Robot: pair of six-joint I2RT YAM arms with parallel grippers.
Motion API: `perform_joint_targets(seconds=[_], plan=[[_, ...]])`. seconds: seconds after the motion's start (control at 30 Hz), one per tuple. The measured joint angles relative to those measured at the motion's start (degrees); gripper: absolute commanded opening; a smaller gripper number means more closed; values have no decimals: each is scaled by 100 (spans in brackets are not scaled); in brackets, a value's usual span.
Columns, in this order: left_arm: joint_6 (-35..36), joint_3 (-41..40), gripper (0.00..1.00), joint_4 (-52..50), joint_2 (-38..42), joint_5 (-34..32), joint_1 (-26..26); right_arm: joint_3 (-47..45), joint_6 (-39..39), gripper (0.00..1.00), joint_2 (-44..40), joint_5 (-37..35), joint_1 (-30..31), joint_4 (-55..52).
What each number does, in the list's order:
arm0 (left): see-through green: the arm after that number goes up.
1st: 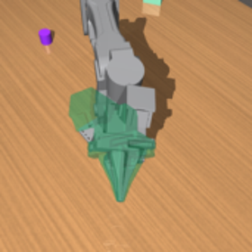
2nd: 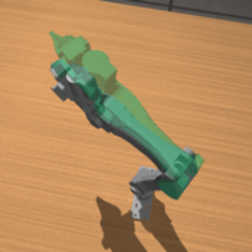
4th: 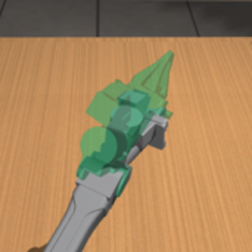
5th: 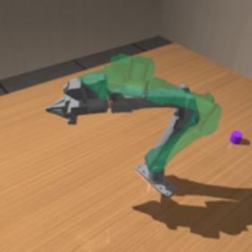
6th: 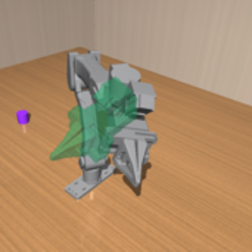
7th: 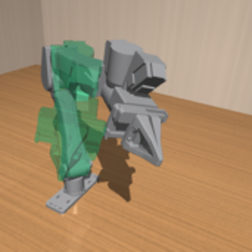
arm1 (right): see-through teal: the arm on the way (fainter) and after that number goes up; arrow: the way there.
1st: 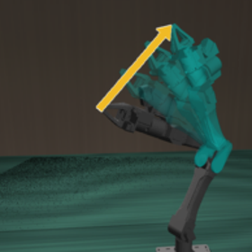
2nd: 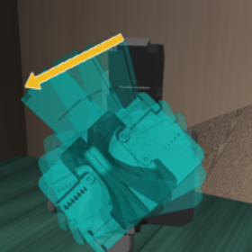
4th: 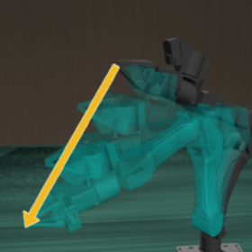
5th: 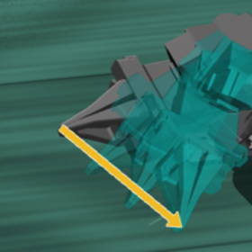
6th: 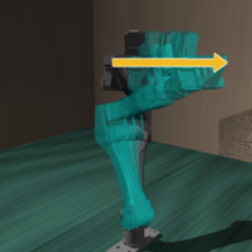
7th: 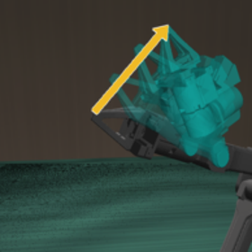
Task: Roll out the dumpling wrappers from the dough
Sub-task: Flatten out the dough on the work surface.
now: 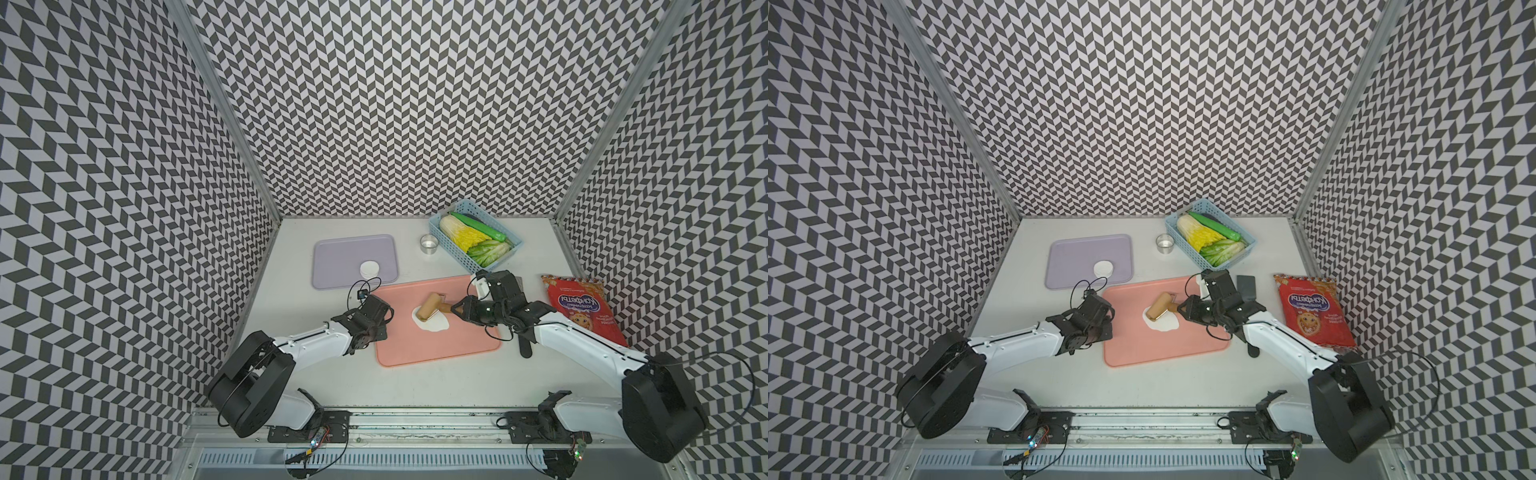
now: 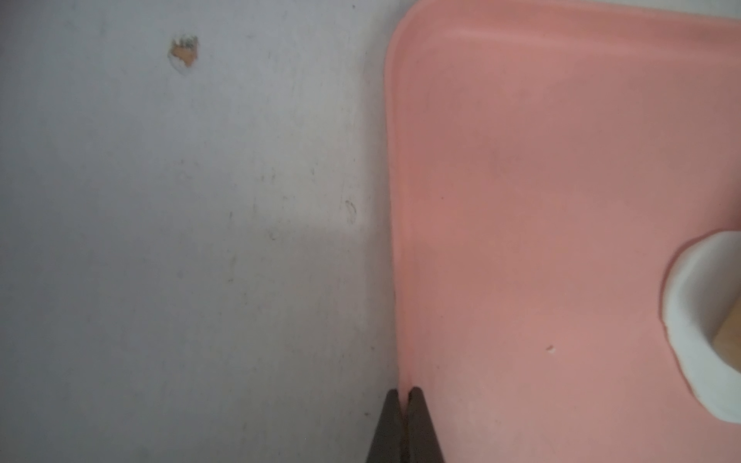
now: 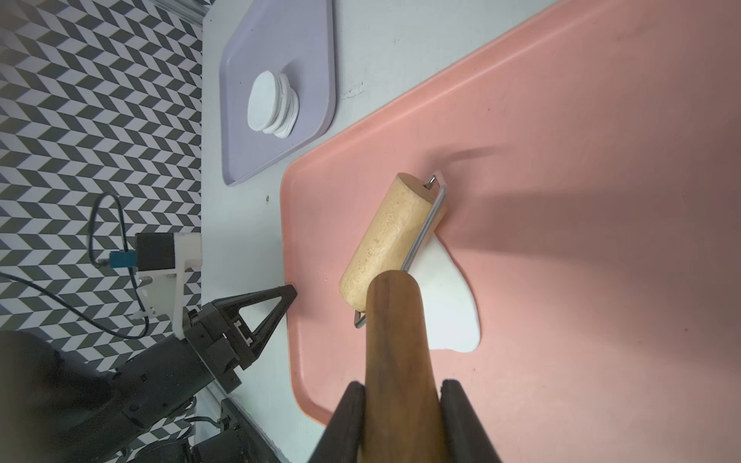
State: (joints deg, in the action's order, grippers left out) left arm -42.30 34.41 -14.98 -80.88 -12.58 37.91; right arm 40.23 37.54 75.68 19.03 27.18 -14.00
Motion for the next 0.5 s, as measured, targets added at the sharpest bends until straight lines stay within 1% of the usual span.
perform_joint_targets(seconds=[0.17,0.3,0.43,0.5], plan=[[0,0,0,0,0,0,0,-22,57,0,192,-179,149,417],[0,0,0,0,0,0,0,-20,162,0,236,-321,245,540],[0,0,0,0,0,-2,0,-11,271,0,17,-391,271,374],[-2,0,0,0,0,-2,2,0,308,0,-280,-474,269,-24]])
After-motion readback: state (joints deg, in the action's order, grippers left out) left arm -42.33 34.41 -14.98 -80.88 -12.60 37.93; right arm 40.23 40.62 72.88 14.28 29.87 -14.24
